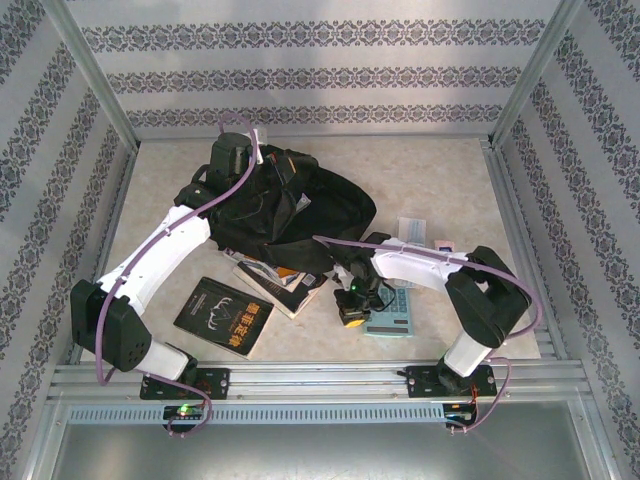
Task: Pack the student bag
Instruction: Rotate the calculator at the bottom-right of the table.
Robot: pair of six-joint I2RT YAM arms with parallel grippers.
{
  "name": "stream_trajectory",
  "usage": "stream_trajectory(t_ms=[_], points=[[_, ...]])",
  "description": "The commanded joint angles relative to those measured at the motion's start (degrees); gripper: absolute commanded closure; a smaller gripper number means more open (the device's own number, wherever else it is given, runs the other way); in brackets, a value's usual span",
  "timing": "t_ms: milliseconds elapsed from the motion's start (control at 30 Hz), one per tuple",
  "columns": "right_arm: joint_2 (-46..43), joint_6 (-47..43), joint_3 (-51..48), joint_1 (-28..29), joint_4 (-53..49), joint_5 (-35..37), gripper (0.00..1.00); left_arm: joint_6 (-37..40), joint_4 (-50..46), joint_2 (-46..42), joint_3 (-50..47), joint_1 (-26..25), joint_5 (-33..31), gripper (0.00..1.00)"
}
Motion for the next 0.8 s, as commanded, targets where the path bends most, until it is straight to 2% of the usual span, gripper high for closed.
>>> stream_trajectory(t_ms=[0, 133, 333, 433, 567, 633, 700, 767], points=[[0.54, 0.4, -1.2, 1.67, -3.8, 2.48, 1.0, 0.08, 2.6, -0.41, 1.55, -0.29, 0.19, 1.0], [1.2, 0.2, -2.19, 2.53, -7.58, 6.46, 1.0, 0.2, 2.56, -0.71, 1.37, -0.27, 0.05, 1.0], [2.15, 0.57, -2.45, 2.28, -13.06, 19.92, 1.0, -0.03, 2.91, -0.59, 1.28, -0.26, 0.01, 1.0], [2.56, 1.41, -0.95, 0.2, -14.88, 26.53, 1.0, -0.53, 3.34, -0.31, 1.28, -0.26, 0.32, 1.0], [1.9, 1.6, -0.12, -4.11, -14.99, 31.79, 1.0, -0.63, 3.5, -0.13, 1.45, -0.28, 0.35, 1.0], [1.45, 1.38, 0.58, -5.65, -15.16, 32.27, 1.0, -0.65, 3.46, 0.0, 1.51, -0.27, 0.26, 1.0], [-1.02, 0.55, 1.39, -6.18, -13.72, 28.7, 0.99, -0.6, 3.45, 0.04, 1.62, -0.25, 0.26, 1.0], [-7.0, 0.46, 0.65, -6.73, -10.39, 21.79, 0.89, -0.54, 3.41, 0.05, 1.72, -0.26, 0.31, 1.0]])
